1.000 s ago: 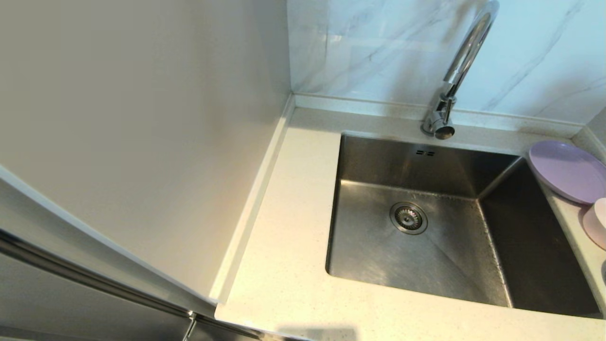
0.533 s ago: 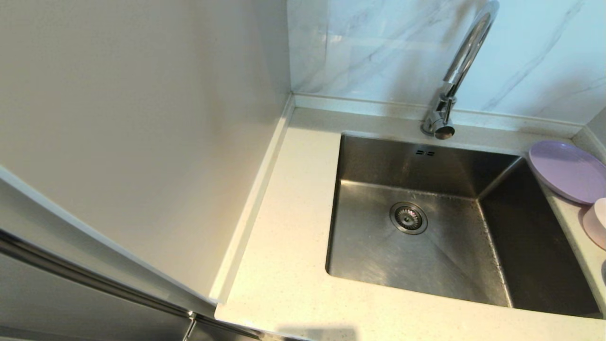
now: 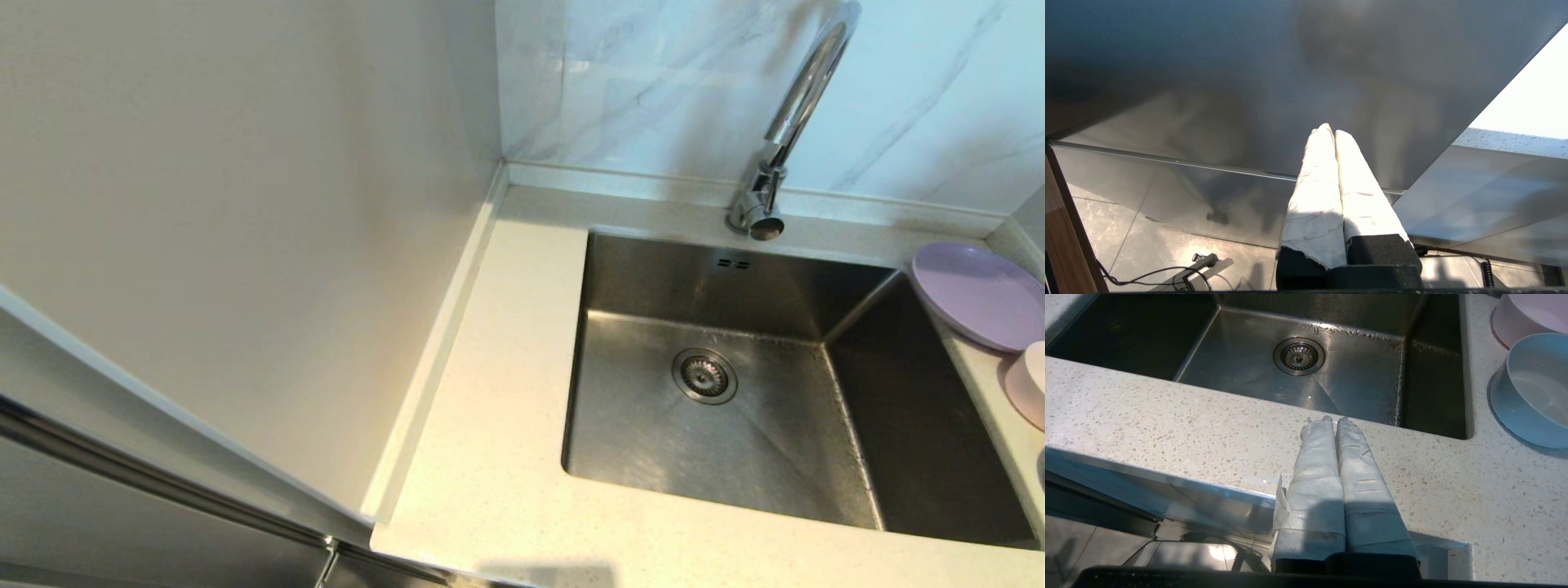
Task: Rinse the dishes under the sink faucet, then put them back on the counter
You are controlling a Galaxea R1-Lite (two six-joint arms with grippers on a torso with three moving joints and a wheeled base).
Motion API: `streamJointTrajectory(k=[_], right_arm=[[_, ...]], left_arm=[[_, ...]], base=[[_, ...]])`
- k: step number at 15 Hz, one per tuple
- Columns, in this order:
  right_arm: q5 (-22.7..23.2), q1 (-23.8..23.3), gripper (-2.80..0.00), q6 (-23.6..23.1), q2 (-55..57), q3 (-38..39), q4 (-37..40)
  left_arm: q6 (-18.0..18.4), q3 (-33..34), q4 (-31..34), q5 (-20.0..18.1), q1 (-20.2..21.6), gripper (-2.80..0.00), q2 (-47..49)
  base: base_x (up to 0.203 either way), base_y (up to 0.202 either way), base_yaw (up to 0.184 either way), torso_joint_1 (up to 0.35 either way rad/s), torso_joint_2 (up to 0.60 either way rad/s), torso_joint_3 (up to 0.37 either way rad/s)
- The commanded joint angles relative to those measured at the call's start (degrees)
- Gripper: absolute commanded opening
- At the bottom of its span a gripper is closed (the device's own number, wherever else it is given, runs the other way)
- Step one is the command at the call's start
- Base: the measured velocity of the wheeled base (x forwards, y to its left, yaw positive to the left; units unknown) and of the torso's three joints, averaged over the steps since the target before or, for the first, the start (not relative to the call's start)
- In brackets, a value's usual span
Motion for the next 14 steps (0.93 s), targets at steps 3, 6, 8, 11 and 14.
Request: streamJointTrajectory(k=[3,6,8,11,14], right_arm=[[0.0,0.0,-2.80,0.0,0.1,0.5,0.0],[0.0,0.0,-2.80,0.0,0.1,0.5,0.0],[0.0,0.0,-2.80,0.0,0.1,0.5,0.0],[0.0,0.0,-2.80,0.0,0.1,0.5,0.0],[0.0,0.0,-2.80,0.0,0.1,0.5,0.0]], left_arm=[[0.0,0.0,0.0,0.0,0.0,-2.80,0.0],[0.0,0.0,0.0,0.0,0.0,-2.80,0.0],[0.0,0.0,0.0,0.0,0.0,-2.80,0.0],[0.0,0.0,0.0,0.0,0.0,-2.80,0.0],[0.0,0.0,0.0,0.0,0.0,-2.80,0.0]], base=[[0.000,0.000,0.000,0.000,0.00,0.000],[0.000,0.000,0.000,0.000,0.00,0.000],[0.000,0.000,0.000,0.000,0.00,0.000],[0.000,0.000,0.000,0.000,0.00,0.000],[0.000,0.000,0.000,0.000,0.00,0.000]])
